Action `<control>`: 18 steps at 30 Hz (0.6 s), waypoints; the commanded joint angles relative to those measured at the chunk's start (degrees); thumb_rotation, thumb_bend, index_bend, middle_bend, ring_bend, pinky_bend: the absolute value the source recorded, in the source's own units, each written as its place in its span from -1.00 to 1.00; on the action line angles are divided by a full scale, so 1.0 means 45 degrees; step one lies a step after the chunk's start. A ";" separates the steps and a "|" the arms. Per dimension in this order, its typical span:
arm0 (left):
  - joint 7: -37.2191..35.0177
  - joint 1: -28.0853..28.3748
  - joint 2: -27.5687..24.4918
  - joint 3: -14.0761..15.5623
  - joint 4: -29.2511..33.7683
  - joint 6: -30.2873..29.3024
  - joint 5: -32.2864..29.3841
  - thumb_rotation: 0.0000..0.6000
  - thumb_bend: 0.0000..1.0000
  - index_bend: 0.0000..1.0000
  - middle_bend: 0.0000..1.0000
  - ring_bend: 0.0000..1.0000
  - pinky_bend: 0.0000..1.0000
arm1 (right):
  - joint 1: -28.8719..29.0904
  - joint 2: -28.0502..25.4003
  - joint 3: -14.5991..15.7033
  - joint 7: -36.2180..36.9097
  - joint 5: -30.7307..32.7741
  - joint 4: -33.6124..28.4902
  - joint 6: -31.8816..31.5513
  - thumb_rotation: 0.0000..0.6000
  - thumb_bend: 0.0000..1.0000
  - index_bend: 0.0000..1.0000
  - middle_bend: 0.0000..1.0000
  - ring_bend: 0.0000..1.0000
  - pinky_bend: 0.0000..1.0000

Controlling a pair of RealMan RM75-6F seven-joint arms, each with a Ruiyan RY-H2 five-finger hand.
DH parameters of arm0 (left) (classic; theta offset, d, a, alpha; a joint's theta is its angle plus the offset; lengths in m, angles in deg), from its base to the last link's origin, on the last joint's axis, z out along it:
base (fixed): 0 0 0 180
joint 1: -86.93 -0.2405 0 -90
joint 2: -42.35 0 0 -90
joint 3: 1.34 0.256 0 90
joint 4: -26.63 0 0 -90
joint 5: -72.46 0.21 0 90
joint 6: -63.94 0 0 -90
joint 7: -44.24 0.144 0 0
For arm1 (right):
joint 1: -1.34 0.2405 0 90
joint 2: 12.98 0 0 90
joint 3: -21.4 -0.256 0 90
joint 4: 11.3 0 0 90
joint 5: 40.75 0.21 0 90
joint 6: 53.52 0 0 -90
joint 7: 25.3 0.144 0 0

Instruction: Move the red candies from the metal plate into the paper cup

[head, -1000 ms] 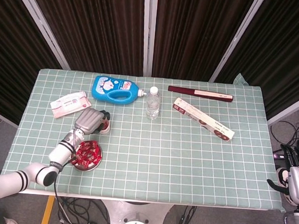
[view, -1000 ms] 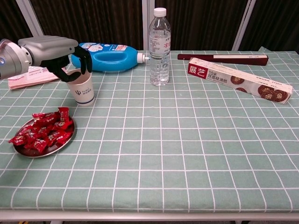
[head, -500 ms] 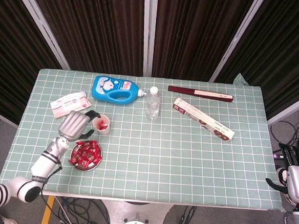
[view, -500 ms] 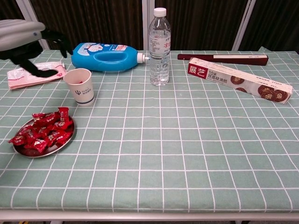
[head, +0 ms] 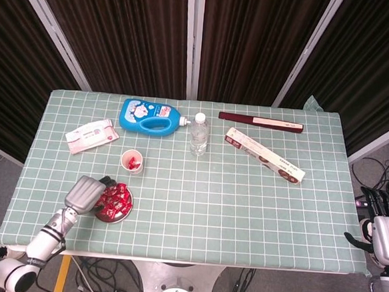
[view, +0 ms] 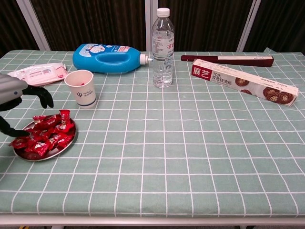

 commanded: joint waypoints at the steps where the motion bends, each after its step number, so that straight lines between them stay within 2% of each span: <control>1: 0.0271 -0.0092 0.0061 0.0233 -0.0105 0.0159 0.0161 1.00 -0.61 -0.24 -0.14 0.78 1.00 | -0.0016 0.0000 0.0010 -0.0020 0.0016 -0.0012 -0.0008 1.00 -0.93 -1.00 -0.80 -1.00 -0.44; 10: 0.0382 -0.0089 0.0518 0.0221 -0.0868 0.0357 0.0505 1.00 -0.61 -0.24 -0.14 0.78 1.00 | -0.0042 0.0002 0.0022 -0.0045 -0.0012 -0.0067 -0.0064 1.00 -0.93 -1.00 -0.80 -1.00 -0.44; 18: 0.0654 0.0161 0.0470 0.0132 -0.1061 0.0764 0.0715 1.00 -0.61 -0.24 -0.14 0.78 1.00 | -0.0038 0.0020 0.0018 -0.0103 0.0056 -0.0061 -0.0022 1.00 -0.93 -1.00 -0.79 -1.00 -0.43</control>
